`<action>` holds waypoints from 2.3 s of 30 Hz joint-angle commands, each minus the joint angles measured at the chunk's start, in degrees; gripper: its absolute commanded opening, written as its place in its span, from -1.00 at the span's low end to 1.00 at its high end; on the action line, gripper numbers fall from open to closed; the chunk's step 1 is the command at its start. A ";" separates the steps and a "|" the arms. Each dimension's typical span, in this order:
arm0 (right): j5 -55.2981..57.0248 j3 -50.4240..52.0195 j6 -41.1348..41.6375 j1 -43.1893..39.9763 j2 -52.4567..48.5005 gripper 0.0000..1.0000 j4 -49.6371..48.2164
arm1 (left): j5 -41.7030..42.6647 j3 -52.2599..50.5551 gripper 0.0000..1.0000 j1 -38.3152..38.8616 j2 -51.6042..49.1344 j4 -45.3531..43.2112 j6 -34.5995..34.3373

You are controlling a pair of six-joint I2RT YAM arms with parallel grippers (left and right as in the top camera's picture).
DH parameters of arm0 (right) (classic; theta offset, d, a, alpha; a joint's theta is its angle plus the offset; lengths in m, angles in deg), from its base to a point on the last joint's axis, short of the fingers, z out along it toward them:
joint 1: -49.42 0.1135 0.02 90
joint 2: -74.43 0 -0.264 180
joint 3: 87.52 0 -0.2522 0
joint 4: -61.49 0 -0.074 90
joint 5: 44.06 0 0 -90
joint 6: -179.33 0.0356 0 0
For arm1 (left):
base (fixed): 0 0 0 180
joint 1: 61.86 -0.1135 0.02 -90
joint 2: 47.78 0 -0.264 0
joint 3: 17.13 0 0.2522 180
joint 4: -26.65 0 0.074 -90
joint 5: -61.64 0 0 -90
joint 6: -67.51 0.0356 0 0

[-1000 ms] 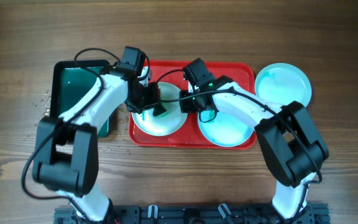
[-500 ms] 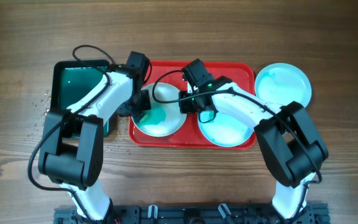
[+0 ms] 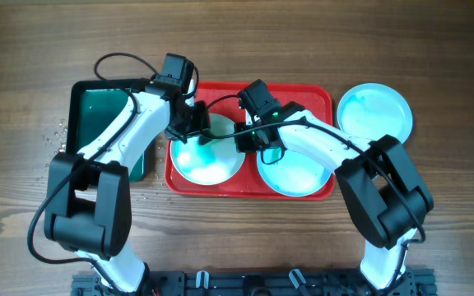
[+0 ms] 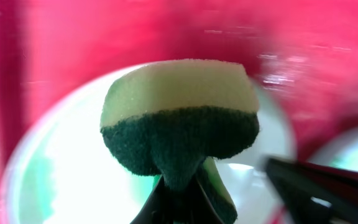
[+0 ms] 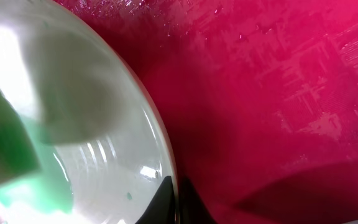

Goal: Clean dirty plates on tray and stack at the side

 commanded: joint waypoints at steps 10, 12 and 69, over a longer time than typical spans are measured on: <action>2.51 0.37 -0.24 -0.44 -0.96 -0.91 1.09 | -11.63 -5.20 -0.92 1.88 -4.42 -0.83 1.31; 2.54 0.37 -0.26 -0.44 -0.96 -0.91 1.46 | -18.08 -5.25 -0.92 1.79 -4.44 0.87 1.14; 76.22 -3.17 -47.23 23.63 25.27 -0.92 -14.10 | -7.67 -0.02 -0.92 -33.73 24.87 14.75 -14.60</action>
